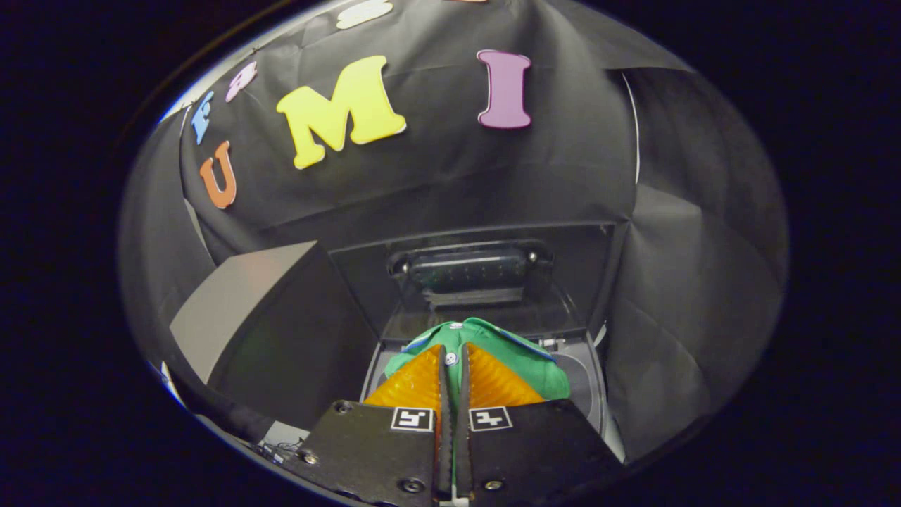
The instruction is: Put the clothes into the washing machine and then close the washing machine lid.
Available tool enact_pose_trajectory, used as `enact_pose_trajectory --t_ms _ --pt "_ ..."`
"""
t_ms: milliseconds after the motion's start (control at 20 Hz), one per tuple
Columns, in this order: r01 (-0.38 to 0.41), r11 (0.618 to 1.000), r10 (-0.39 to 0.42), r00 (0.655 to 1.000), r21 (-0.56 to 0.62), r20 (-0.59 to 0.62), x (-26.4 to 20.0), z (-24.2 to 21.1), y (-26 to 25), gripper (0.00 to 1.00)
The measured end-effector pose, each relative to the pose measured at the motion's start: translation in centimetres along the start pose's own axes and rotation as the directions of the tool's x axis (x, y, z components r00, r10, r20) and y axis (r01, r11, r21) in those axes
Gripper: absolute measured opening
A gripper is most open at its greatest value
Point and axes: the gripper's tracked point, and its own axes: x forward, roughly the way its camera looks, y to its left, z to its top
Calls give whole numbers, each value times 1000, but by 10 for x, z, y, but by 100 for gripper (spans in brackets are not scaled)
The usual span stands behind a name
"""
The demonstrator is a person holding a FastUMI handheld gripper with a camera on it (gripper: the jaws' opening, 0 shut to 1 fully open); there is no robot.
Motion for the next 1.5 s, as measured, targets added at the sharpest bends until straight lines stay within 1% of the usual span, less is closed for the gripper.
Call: enact_pose_trajectory --t_ms 250,450,850,1000,1200,1350,1500 --pt "3 1000 -4 997 -18 -83 34 -34 2 6" --pt "21 999 -26 989 -33 -145 59 -64 -1 6" --pt "75 997 -76 960 -12 -270 99 -113 -10 6" --pt "100 995 -94 939 -1 -332 111 -133 -13 6" --pt "137 991 -122 900 5 -418 119 -162 -19 6" --pt "152 988 -129 873 12 -470 116 -177 -19 5" --pt "173 984 -122 842 49 -526 116 -188 -16 6"
